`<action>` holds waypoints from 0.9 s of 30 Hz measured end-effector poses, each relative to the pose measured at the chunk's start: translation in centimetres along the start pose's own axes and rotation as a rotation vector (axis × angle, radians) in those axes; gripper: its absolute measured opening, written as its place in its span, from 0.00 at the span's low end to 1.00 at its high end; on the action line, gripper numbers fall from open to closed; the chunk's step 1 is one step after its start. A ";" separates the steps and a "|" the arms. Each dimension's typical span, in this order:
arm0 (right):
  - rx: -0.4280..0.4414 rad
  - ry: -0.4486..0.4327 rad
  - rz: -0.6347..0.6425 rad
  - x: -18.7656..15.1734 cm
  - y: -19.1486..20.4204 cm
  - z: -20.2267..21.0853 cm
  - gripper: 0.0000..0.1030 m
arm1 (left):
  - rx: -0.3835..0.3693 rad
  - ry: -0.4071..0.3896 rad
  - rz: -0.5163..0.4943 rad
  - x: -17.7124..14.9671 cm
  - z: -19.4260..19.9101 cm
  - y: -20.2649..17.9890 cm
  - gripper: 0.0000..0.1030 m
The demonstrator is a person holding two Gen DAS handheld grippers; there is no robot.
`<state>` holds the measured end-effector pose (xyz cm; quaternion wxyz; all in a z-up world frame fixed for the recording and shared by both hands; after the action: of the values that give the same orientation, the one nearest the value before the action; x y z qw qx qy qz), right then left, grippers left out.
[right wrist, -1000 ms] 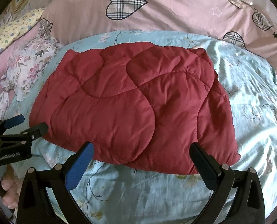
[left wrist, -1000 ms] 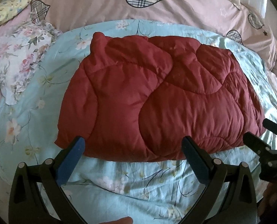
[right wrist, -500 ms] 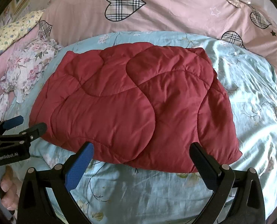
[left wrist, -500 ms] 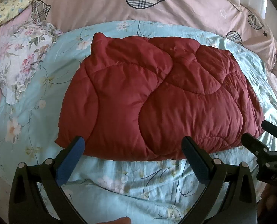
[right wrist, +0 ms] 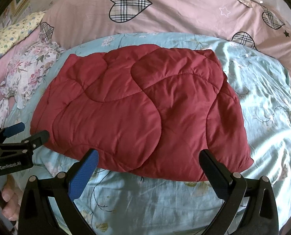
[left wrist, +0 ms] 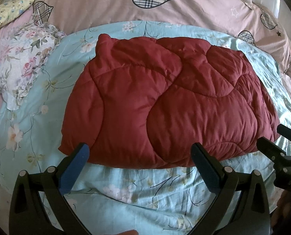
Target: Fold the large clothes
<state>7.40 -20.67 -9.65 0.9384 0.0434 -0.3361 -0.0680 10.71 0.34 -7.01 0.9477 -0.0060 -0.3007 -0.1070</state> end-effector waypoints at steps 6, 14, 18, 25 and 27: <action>0.001 0.001 -0.001 0.0 0.0 0.0 1.00 | 0.006 -0.002 -0.001 0.1 -0.1 0.2 1.00; -0.002 -0.006 -0.007 0.2 -0.1 0.2 1.00 | 0.016 -0.011 0.000 0.2 0.0 0.3 1.00; -0.002 -0.010 -0.006 0.2 -0.1 0.4 1.00 | 0.026 -0.022 -0.008 0.2 0.1 0.3 1.00; -0.003 -0.010 -0.006 0.2 0.0 0.4 1.00 | 0.037 -0.030 -0.017 0.2 0.3 0.1 1.00; -0.002 -0.011 -0.006 0.3 -0.1 0.4 1.00 | 0.034 -0.029 -0.015 0.2 0.3 0.1 1.00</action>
<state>7.34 -20.80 -9.18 0.9363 0.0431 -0.3413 -0.0713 10.73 0.40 -6.67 0.9423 0.0109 -0.3164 -0.1087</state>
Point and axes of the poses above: each gripper's, at about its wrist camera, not at the fingertips, and z roughly against the way its jaws point, y to its left, x to its top, the point moved 6 cm from there along -z, roughly the way its jaws point, and after that the axes turned 4 degrees about -z, right-handed, at the moved point
